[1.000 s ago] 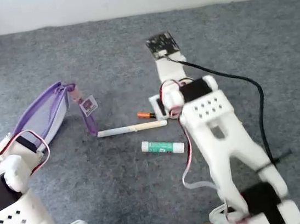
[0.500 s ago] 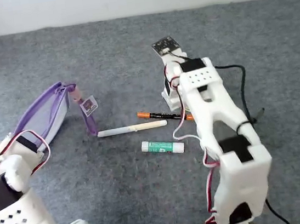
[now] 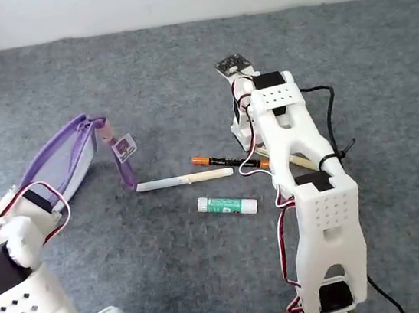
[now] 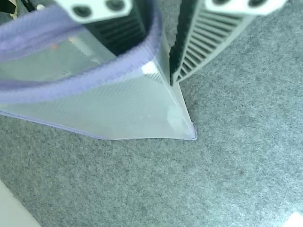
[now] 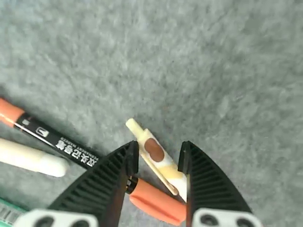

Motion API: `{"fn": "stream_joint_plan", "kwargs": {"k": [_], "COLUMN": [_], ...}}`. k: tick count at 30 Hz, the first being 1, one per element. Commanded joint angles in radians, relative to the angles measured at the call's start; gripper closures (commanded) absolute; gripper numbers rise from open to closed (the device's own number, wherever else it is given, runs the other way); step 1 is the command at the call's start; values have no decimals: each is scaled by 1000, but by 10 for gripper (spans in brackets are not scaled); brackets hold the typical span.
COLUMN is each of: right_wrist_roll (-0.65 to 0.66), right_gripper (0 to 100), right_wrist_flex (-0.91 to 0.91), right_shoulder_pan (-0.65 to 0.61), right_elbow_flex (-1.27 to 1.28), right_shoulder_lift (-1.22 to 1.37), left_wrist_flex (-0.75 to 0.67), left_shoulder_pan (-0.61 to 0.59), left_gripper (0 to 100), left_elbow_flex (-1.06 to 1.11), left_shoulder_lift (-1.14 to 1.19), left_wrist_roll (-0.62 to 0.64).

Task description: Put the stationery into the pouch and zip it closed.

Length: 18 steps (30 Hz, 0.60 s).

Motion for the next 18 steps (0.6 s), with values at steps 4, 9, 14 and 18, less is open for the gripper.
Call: {"fn": "stream_joint_plan", "kwargs": {"k": [4, 9, 14, 18], "right_wrist_roll": [54, 100, 132, 132], "right_gripper": [853, 861, 972, 994], "right_wrist_flex": [30, 81, 76, 84], "right_shoulder_pan": [10, 7, 24, 42], "right_elbow_flex": [-49, -49, -49, -49], "right_shoulder_lift": [31, 58, 39, -39], "left_wrist_flex": [-17, -15, -17, -18], "left_shoulder_pan": [5, 5, 5, 5], "left_gripper": [988, 988, 988, 988], "left_elbow_flex": [-10, -10, -10, -10], "left_shoulder_lift": [9, 9, 9, 11], "left_wrist_roll": [11, 11, 11, 11]}}
